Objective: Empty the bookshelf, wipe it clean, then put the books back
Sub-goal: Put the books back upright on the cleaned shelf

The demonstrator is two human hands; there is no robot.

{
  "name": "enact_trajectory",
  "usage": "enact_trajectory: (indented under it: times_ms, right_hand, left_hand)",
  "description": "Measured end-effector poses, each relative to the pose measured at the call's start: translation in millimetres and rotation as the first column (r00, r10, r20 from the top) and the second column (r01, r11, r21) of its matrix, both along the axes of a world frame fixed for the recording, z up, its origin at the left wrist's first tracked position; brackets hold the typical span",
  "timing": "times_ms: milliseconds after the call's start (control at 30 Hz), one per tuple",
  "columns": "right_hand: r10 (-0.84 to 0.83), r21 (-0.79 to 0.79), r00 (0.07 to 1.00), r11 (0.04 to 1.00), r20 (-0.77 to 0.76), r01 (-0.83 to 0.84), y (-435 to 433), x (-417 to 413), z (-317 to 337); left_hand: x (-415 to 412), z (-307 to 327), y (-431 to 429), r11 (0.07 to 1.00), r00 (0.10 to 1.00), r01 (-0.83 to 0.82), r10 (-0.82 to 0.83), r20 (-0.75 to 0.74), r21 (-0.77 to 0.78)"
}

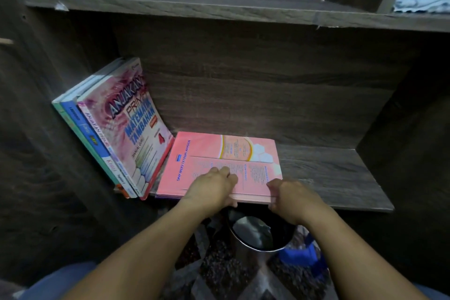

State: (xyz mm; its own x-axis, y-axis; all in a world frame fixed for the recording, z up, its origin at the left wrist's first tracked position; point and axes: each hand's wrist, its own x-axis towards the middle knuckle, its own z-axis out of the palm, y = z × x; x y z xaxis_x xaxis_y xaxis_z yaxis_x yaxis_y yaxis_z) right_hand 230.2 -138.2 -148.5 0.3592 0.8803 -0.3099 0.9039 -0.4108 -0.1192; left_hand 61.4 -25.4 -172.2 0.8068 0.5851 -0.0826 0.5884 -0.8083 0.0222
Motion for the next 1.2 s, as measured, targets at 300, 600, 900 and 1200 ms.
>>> enact_trajectory:
  times_ms: [300,600,900,1200]
  right_hand:
    - [-0.094,0.052,0.995,0.994,0.040,0.092,3.6,-0.7,-0.3]
    - [-0.193,0.280,0.976,0.936,-0.098,0.213,4.2,1.8,10.3]
    - [0.027,0.777,0.989,0.622,-0.142,0.095,2.1,-19.3,12.9]
    - [0.118,0.782,0.934,0.587,-0.338,0.209,14.2,-41.1,20.2]
  left_hand:
    - [0.3,-18.9,-7.9,0.982,0.984,0.146,-0.132,-0.116,0.120]
    - [1.6,-8.5,-13.6,0.936,0.983,0.129,-0.164,0.081,0.329]
    - [4.1,23.7,-0.3,0.973,0.933,-0.157,0.090,0.348,0.169]
    - [-22.6,39.9,7.8,0.965,0.628,-0.250,0.099,0.772,0.080]
